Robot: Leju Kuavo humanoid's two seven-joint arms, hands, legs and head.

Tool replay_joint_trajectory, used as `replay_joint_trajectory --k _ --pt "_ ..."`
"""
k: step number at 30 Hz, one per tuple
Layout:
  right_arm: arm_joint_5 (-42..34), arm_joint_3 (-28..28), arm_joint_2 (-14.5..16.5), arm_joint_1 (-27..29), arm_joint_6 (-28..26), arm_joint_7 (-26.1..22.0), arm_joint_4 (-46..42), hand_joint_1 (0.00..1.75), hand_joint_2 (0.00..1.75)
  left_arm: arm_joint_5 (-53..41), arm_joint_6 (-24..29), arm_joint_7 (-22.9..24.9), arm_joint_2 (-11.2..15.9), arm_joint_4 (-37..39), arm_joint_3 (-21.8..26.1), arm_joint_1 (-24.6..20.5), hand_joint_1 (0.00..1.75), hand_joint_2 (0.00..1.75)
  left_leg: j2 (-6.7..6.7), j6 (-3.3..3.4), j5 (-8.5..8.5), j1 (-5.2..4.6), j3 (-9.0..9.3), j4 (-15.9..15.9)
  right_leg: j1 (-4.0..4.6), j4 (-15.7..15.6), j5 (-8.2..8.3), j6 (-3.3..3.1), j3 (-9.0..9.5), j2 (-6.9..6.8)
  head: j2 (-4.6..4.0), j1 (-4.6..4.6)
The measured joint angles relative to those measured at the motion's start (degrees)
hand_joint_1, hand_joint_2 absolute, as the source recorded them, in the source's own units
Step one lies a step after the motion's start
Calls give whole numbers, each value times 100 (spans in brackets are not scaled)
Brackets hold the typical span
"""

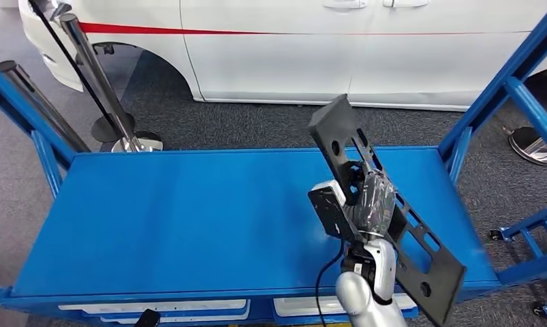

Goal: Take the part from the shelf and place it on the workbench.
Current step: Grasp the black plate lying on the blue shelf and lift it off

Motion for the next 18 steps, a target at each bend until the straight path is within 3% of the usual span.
replay_joint_trajectory --k 2,3,4,6,8,9,12,14,17,18 --pt "-204 322 -27 62 -70 -211 -615 175 175 18 22 -37 1 0 38 3 0 0 -32 -37 -337 0 -334 655 2 -4 12 -13 -5 34 0 -6" --pt "-290 461 -45 80 -121 -313 -887 175 175 30 32 -53 3 -1 55 0 0 0 -37 -55 -414 0 -459 889 2 20 3 -6 -16 34 0 -6" --pt "-377 587 -67 111 -173 -375 -1132 175 175 39 42 -66 5 -1 75 -3 0 0 -40 -69 -383 -1 -494 940 3 51 -12 1 -27 13 0 -6" --pt "-529 759 -110 205 -248 -415 -1525 175 175 48 57 -83 5 -1 120 7 0 0 -29 -84 -75 0 -257 459 -2 140 -52 33 -62 -56 0 -5" --pt "-612 856 -154 267 -275 -457 -1807 175 175 49 72 -94 5 -2 153 14 0 0 -17 -34 189 -15 47 -167 1 268 -105 91 -123 -116 0 -4" --pt "-637 897 -172 282 -290 -485 -1923 175 175 49 80 -101 4 -2 161 16 0 0 -23 10 247 -29 120 -328 3 320 -127 125 -147 -139 0 -4" --pt "-728 991 -215 314 -354 -576 -2180 175 175 44 92 -115 -2 -1 174 36 0 0 -70 134 305 -56 118 -382 -2 362 -138 208 -167 -171 0 -4" --pt "-797 1012 -237 337 -412 -646 -2299 175 175 36 92 -125 -13 -1 182 43 0 0 -76 198 349 -36 131 -419 -20 515 -258 269 -235 -166 0 -1" --pt "-896 1026 -281 375 -493 -756 -2454 175 175 26 96 -140 -19 -1 199 50 0 131 -75 236 374 -22 128 -435 -87 1445 -775 372 -648 -160 0 4" --pt "-927 1028 -297 395 -507 -777 -2487 175 175 20 99 -145 -19 -1 203 55 0 175 -77 235 371 -22 127 -433 -112 1741 -874 396 -789 -161 0 4"
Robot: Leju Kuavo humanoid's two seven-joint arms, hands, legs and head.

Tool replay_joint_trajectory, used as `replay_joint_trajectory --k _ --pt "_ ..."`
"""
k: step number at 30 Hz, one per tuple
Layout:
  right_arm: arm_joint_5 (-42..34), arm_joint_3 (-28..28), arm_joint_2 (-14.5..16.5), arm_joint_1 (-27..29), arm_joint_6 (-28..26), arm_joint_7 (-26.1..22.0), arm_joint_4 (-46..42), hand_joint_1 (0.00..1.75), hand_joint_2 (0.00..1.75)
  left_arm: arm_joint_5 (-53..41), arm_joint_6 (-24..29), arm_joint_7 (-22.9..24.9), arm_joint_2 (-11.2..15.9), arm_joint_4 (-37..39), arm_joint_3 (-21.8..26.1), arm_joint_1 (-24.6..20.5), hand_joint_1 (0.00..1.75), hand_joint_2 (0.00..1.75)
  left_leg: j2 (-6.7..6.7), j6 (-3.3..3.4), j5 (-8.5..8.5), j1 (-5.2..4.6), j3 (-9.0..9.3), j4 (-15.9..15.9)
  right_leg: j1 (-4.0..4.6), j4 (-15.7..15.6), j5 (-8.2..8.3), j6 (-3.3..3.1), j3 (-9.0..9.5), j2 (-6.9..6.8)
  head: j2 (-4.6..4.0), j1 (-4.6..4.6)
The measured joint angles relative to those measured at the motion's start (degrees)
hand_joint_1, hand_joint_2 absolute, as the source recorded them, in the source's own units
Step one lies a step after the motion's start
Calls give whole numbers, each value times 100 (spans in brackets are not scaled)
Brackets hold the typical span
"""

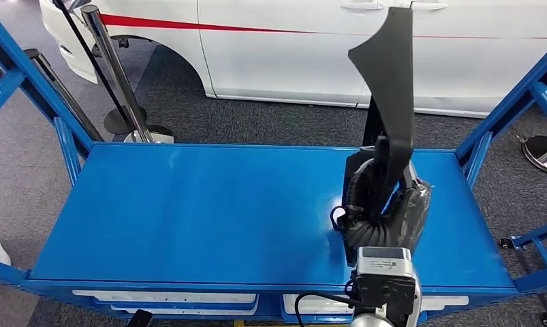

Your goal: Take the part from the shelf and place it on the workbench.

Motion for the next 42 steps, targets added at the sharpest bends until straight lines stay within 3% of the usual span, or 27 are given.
replay_joint_trajectory --k 1,2,5,7,10,12,14,16,17,18,20,21,23,26,28,30,31,32,33,35,37,40,42 --pt "-26 0 -15 21 -10 -13 -26 175 175 -11 4 -1 0 1 2 5 0 175 -6 -6 -6 2 2 2 -20 124 11 14 -65 -1 0 0" --pt "-50 0 -28 37 -22 -25 -51 175 175 -22 9 0 -1 0 3 8 0 175 -14 -18 -15 5 11 3 -36 30 131 18 -27 -1 0 0" --pt "-131 0 -53 64 -63 -61 -132 175 175 -34 17 9 -4 0 7 8 0 175 -43 -87 -61 13 55 4 -38 -1015 643 -18 469 8 0 0" --pt "-216 0 -67 85 -75 -85 -169 175 175 -28 17 15 -4 0 24 7 0 175 -50 -146 -78 4 58 -6 -4 -1349 691 -58 619 23 0 -2" --pt "-423 -2 -76 127 -77 -114 -209 175 175 -14 17 20 -3 0 75 11 0 175 -46 -231 -115 4 79 -19 3 -1402 675 -151 642 25 0 -4" --pt "-564 -2 -75 145 -63 -144 -233 175 175 0 17 20 -4 1 94 10 0 175 -36 -262 -322 10 -56 294 -17 -1456 679 -243 687 7 0 -8" --pt "-685 -2 -75 178 -41 -167 -245 175 175 11 19 20 -5 1 100 16 0 175 -32 -268 -662 10 -428 1027 3 -1465 664 -305 705 -10 0 -9" --pt "-753 -2 -75 226 -21 -173 -246 175 175 13 23 21 -1 0 106 34 0 175 -32 -267 -778 7 -746 1577 40 -1452 645 -335 711 -11 0 -9" --pt "-766 -2 -75 243 -12 -177 -246 175 175 14 25 22 2 0 109 40 0 175 -31 -255 -667 3 -767 1554 57 -1442 632 -345 721 -8 0 -9" --pt "-772 -2 -75 252 -4 -179 -246 175 175 14 25 22 4 0 110 43 0 175 -31 -233 -462 -3 -682 1315 72 -1430 616 -349 737 -5 0 -9" --pt "-776 -2 -75 257 5 -187 -247 175 175 14 26 22 7 0 111 40 0 175 -20 -160 -63 -37 -362 555 104 -1396 574 -337 765 -3 0 -8" --pt "-779 -2 -75 258 9 -192 -248 175 175 15 26 22 8 0 111 35 0 175 -13 -130 31 -56 -238 281 114 -1379 559 -321 764 -3 0 -8" --pt "-870 -2 -74 272 45 -221 -249 175 175 19 34 22 11 0 115 34 0 175 -11 -98 38 -90 -156 93 120 -1364 554 -275 748 -5 0 -8" --pt "-1324 -3 -52 367 214 -393 -290 175 175 17 48 21 6 -1 136 46 0 175 -13 -39 94 -48 -112 -15 112 -1309 498 -185 740 0 0 -7" --pt "-1707 -3 -44 472 324 -621 -333 175 175 0 42 19 2 -1 146 43 0 175 -2 3 144 -14 -81 -74 80 -884 213 -110 562 7 0 -4" --pt "-2103 -3 -44 609 429 -893 -346 175 175 -25 31 15 2 -1 168 47 0 175 1 19 163 -11 -85 -77 16 -177 -144 -45 238 6 0 -4" --pt "-2292 -4 -45 691 487 -1026 -346 175 175 -34 26 13 2 0 188 52 0 175 1 18 162 -6 -89 -73 -18 56 -214 -16 133 5 0 -4" --pt "-2448 -4 -45 772 542 -1140 -346 175 175 -38 22 11 2 1 209 57 0 175 0 12 160 4 -92 -64 -51 90 -168 11 125 4 0 -4" --pt "-2569 -4 -45 841 596 -1235 -346 175 175 -39 20 11 2 1 227 61 0 175 -3 1 154 19 -94 -52 -79 -94 -21 35 225 2 0 -4" --pt "-2733 -8 -45 944 698 -1359 -352 175 175 -39 14 14 4 1 246 64 0 175 -13 -56 132 44 -100 -15 -118 -835 335 74 615 7 0 -3" --pt "-2829 -13 -45 1027 774 -1425 -370 175 175 -40 10 20 7 0 260 61 0 175 -27 -148 126 41 -119 17 -107 -1308 495 52 834 34 0 -4" --pt "-2940 -28 -43 1113 869 -1494 -395 175 175 -41 10 25 9 0 285 64 0 175 -32 -272 154 45 -146 8 -74 -1354 546 -68 792 50 0 -7" --pt "-3016 -48 -30 1140 946 -1548 -420 175 175 -47 7 28 8 1 297 68 0 175 -23 -307 -44 62 -227 189 -80 -1394 615 -188 747 31 0 -7"
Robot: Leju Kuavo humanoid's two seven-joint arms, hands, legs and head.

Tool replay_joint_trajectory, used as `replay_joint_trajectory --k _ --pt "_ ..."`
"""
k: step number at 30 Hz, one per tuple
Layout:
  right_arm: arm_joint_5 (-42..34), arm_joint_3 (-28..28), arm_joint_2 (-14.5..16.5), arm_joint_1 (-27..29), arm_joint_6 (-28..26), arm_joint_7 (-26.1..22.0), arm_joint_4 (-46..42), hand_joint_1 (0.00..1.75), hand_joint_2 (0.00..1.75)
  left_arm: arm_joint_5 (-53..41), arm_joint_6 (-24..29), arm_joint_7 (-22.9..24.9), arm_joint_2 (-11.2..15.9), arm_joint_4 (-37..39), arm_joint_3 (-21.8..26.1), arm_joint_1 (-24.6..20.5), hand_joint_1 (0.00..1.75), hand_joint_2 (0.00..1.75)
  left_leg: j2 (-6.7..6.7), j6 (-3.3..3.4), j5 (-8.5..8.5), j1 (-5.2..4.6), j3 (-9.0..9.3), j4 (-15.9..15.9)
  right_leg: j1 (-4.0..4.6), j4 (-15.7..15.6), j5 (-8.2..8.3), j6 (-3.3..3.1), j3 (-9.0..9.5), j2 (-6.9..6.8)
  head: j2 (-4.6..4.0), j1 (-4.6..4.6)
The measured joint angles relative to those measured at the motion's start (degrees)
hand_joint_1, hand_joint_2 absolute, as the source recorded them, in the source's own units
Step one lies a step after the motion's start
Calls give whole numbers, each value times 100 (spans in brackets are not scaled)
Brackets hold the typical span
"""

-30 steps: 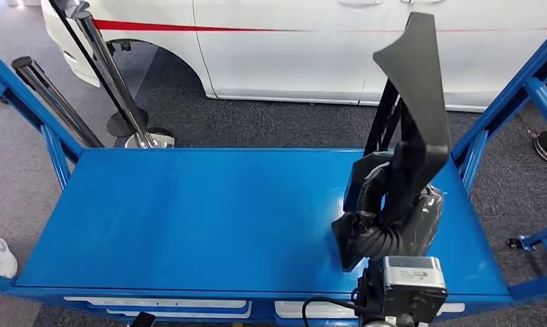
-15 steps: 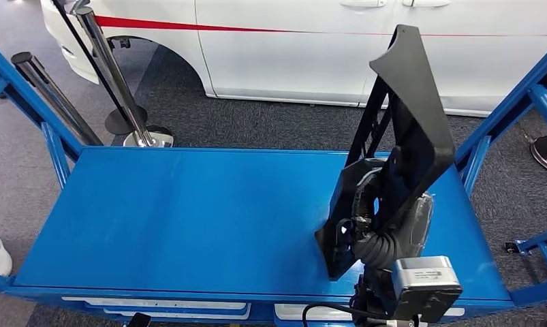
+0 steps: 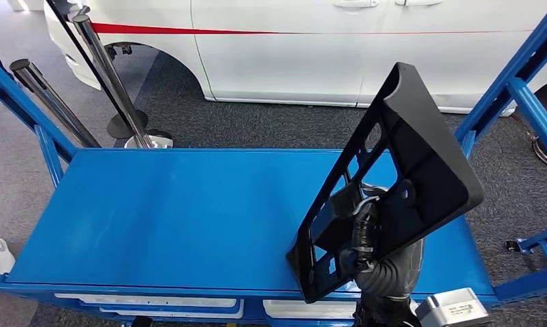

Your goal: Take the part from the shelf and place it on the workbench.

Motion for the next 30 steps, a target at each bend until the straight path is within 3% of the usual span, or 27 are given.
replay_joint_trajectory --k 3,4,5,6,8,10,12,14,15,16,18,19,20,21,23,25,26,28,30 --pt "-44 -17 21 25 84 -49 -31 175 175 -10 -3 10 9 -1 38 -3 0 175 6 4 -684 -14 -334 970 47 -16 104 -115 -126 -25 0 -2" --pt "-45 -22 22 33 103 -52 -34 175 175 -10 -3 12 15 -2 58 -3 0 175 5 10 -823 -27 -398 1249 73 -8 139 -129 -179 -29 0 -2" --pt "-46 -26 23 41 117 -55 -36 175 175 -11 -5 13 20 -1 75 -2 0 175 5 27 -858 -43 -371 1345 98 4 175 -137 -234 -32 0 -2" --pt "-45 -28 24 45 126 -57 -41 175 175 -14 -6 14 23 -1 86 -1 0 175 6 55 -789 -59 -230 1212 120 18 209 -141 -287 -32 0 -2" --pt "-42 -29 29 46 131 -65 -62 175 175 -23 -7 16 32 -1 91 -13 0 175 6 145 -535 -100 289 436 152 47 273 -133 -369 -34 0 -1" --pt "-39 -30 39 47 134 -76 -87 175 175 -29 -7 16 44 -2 92 -35 0 175 15 209 -373 -151 634 -171 172 60 340 -87 -409 -42 0 -1" --pt "-38 -31 45 50 140 -85 -105 175 175 -31 -8 17 50 -2 95 -41 0 175 20 239 -298 -193 658 -280 162 38 421 -16 -415 -51 0 -1" --pt "-37 -32 46 55 143 -92 -115 175 175 -31 -9 19 46 -1 101 -36 0 175 34 284 -173 -174 620 -330 153 28 441 53 -436 -44 0 1" --pt "-38 -32 46 57 144 -94 -120 175 175 -32 -9 20 44 -1 102 -37 0 175 49 318 -98 -156 581 -359 147 108 318 85 -474 -35 0 3" --pt "-38 -33 45 59 144 -97 -124 175 175 -33 -10 20 42 -1 103 -40 0 175 67 344 -25 -137 529 -382 133 299 92 119 -540 -28 0 5" --pt "-40 -33 44 64 145 -98 -129 175 175 -36 -13 20 42 -2 109 -42 0 175 91 376 89 -135 391 -378 83 964 -483 178 -711 -25 0 7" --pt "-40 -33 43 68 146 -98 -129 175 175 -37 -14 20 42 -2 113 -40 0 175 97 369 142 -135 317 -369 62 1291 -657 204 -765 -26 0 7" --pt "-40 -33 41 72 151 -98 -129 175 175 -37 -15 20 42 -2 117 -39 0 175 101 360 190 -134 239 -356 43 1484 -704 225 -748 -28 0 6" --pt "-41 -34 40 75 158 -98 -129 175 175 -38 -17 20 42 -2 121 -38 0 175 104 345 233 -130 164 -337 26 1475 -637 240 -627 -29 0 7" --pt "-41 -35 40 74 184 -98 -130 175 175 -38 -22 20 41 -2 125 -40 0 175 103 305 298 -122 34 -279 -2 859 -407 242 -92 -30 0 6" --pt "-41 -35 40 74 205 -97 -133 175 175 -40 -27 20 40 -1 128 -40 0 175 96 244 351 -125 -52 -227 16 147 -352 198 392 -23 0 4" --pt "-41 -36 40 74 210 -97 -138 175 175 -41 -28 20 40 -1 129 -41 0 175 92 207 382 -127 -74 -215 36 -32 -375 166 486 -19 0 2" --pt "-41 -39 41 79 211 -98 -145 175 175 -42 -28 20 40 -1 131 -34 0 175 87 121 457 -126 -97 -232 59 -81 -328 74 454 -17 0 -2" --pt "-41 -42 45 75 212 -99 -149 175 175 -43 -29 21 40 0 134 -25 0 175 77 57 336 -112 -159 -142 48 -122 -231 -40 382 -36 0 -2"
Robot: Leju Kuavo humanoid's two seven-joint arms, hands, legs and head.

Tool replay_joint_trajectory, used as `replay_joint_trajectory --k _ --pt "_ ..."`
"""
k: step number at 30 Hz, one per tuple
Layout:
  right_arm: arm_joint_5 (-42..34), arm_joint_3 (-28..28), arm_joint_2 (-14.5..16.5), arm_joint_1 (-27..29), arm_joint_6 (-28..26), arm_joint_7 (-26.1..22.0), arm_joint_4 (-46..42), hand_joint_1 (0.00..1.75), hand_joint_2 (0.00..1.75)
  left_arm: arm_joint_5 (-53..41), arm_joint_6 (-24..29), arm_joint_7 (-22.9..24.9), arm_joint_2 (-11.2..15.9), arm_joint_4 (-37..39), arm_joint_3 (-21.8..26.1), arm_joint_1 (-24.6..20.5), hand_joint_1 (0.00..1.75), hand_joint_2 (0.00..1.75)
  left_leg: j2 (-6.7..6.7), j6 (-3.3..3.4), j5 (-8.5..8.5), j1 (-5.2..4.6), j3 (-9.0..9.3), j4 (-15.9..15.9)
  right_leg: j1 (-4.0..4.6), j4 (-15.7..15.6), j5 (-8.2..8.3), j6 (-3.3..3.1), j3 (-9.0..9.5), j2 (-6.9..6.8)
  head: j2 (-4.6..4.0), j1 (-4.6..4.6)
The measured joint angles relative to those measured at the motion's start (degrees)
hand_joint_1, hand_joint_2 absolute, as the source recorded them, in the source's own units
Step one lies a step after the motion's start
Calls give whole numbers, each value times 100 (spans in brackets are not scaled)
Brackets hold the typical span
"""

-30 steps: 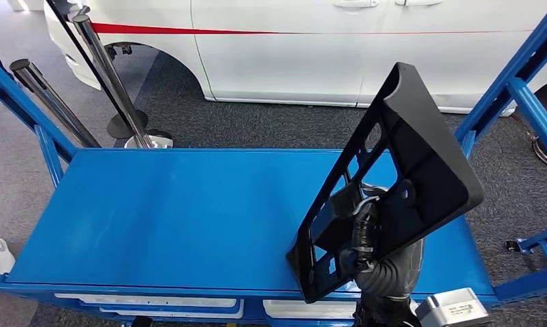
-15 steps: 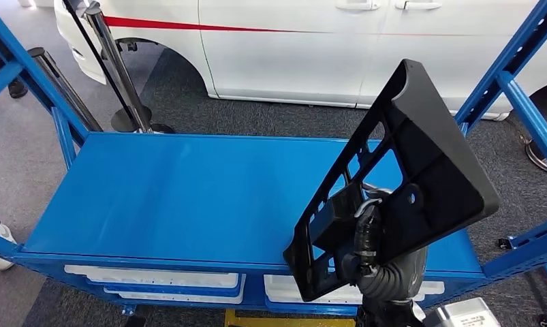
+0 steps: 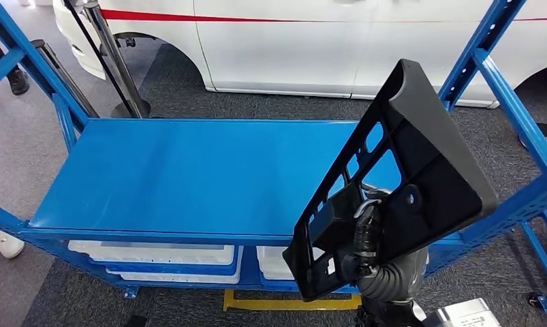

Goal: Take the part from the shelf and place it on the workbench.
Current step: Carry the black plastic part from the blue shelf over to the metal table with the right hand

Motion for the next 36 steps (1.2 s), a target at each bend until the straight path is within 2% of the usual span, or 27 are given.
replay_joint_trajectory --k 2,4,5,6,7,8,10,11,13,14,15,16,17,19,20,21,22,23,24,26,27,29,30,32,34,35,36 --pt "0 0 5 0 1 -1 -1 175 175 0 -1 1 -1 -1 2 3 0 175 -9 -31 -493 17 -162 473 3 -15 122 -94 -126 -18 0 -1" --pt "0 0 8 4 1 -1 -1 175 175 1 -1 2 2 -1 2 1 0 175 -12 -50 -971 22 -332 1186 36 4 238 -132 -299 -19 0 -1" --pt "0 0 8 7 1 -1 -1 175 175 3 -1 3 4 -2 4 1 0 175 -14 -52 -1035 21 -342 1423 51 18 295 -136 -387 -19 0 -1" --pt "0 0 8 10 1 -1 -1 175 175 5 -1 4 5 -2 7 2 0 175 -14 -45 -971 21 -264 1483 64 34 349 -135 -473 -20 0 -1" --pt "0 0 8 14 1 -1 -1 175 175 8 -1 5 6 -2 11 0 0 175 -15 -29 -820 19 -86 1340 74 53 400 -130 -554 -19 0 -1" --pt "0 0 8 17 1 -1 -1 175 175 10 -1 6 6 -2 18 -3 0 175 -16 -1 -664 16 179 1030 83 75 448 -121 -626 -18 0 -1" --pt "0 0 9 27 4 -1 -2 175 175 14 1 5 10 -2 37 -21 0 175 -20 61 -589 -11 754 221 101 117 534 -80 -730 -20 0 0" --pt "-2 0 9 36 9 -2 -3 175 175 17 1 5 12 -2 45 -26 0 175 -24 87 -621 -31 924 -61 101 126 577 -50 -753 -25 0 1" --pt "-13 -1 11 62 23 -6 -5 175 175 28 1 5 13 -2 67 -26 0 175 -29 131 -625 -61 987 -262 90 106 684 22 -770 -33 0 1" --pt "-26 -2 11 85 28 -10 -5 175 175 33 -2 6 9 -2 79 -22 0 175 -17 163 -565 -52 945 -283 82 97 714 55 -783 -28 0 -1" --pt "-42 -3 10 110 31 -14 -6 175 175 38 -5 8 6 -2 90 -22 0 175 -5 201 -496 -39 899 -306 79 126 658 90 -817 -17 0 -1" --pt "-59 -4 8 136 32 -17 -7 175 175 40 -9 9 2 -2 97 -22 0 175 10 243 -417 -22 838 -331 74 244 486 122 -871 -6 0 1" --pt "-73 -4 5 161 33 -21 -8 175 175 42 -14 10 -1 -2 100 -24 0 175 26 274 -343 -11 764 -343 58 476 212 152 -944 2 0 2" --pt "-94 -4 -3 201 35 -32 -9 175 175 44 -22 10 -1 -2 103 -23 0 175 38 304 -217 -16 604 -328 25 1158 -344 210 -1086 5 0 4" --pt "-110 -5 -7 223 45 -44 -9 175 175 45 -26 10 -1 -2 105 -22 0 175 41 299 -159 -17 518 -308 7 1453 -452 237 -1108 4 0 4" --pt "-134 -8 -10 246 62 -61 -9 175 175 47 -28 10 -1 -2 107 -22 0 175 43 290 -108 -17 429 -279 -9 1604 -423 256 -1064 3 0 4" --pt "-162 -14 -12 275 88 -84 -9 175 175 48 -30 10 -1 -2 109 -22 0 175 44 275 -65 -15 334 -241 -25 1560 -292 268 -926 2 0 4" --pt "-193 -21 -14 306 120 -110 -9 175 175 49 -33 10 -1 -2 114 -22 0 175 42 257 -30 -13 245 -194 -41 1314 -138 272 -684 1 0 4" --pt "-223 -32 -14 336 151 -137 -9 175 175 49 -34 10 -1 -2 120 -21 0 175 39 235 -2 -13 165 -145 -50 925 -86 263 -388 1 0 4" --pt "-268 -55 -14 401 203 -190 -9 175 175 50 -37 10 -1 -2 132 -19 0 175 31 176 49 -21 72 -66 -31 248 -135 210 72 7 0 -2" --pt "-288 -71 -15 432 219 -216 -10 175 175 51 -37 10 -1 -2 136 -20 0 175 28 138 81 -24 53 -50 -10 93 -197 176 154 11 0 -3" --pt "-322 -101 -15 503 234 -258 -11 175 175 51 -38 10 -1 -2 143 -18 0 175 18 55 145 -15 31 -51 7 42 -144 81 123 10 0 1" --pt "-334 -116 -15 534 237 -284 -11 175 175 52 -38 9 -2 -2 148 -12 0 175 11 19 108 -5 -1 -22 4 20 -101 25 93 4 0 3" --pt "-314 -141 -14 617 237 -352 -11 175 175 55 -33 7 -9 -1 168 0 0 175 -3 -30 -245 14 -130 287 -13 -27 11 -87 -3 -10 0 2" --pt "-293 -172 -17 742 243 -421 -10 175 175 73 -18 6 -14 -1 211 4 0 175 -6 -62 -759 18 -324 953 6 -22 116 -133 -137 -11 0 1" --pt "-333 -191 -21 822 262 -450 -8 175 175 90 -6 9 -14 -2 234 5 0 175 -7 -74 -892 18 -387 1268 14 -13 166 -132 -211 2 0 1" --pt "-407 -213 -27 910 288 -476 -3 175 175 108 6 16 -14 -2 251 8 0 175 -9 -79 -903 19 -385 1455 20 -1 215 -126 -285 19 0 1"
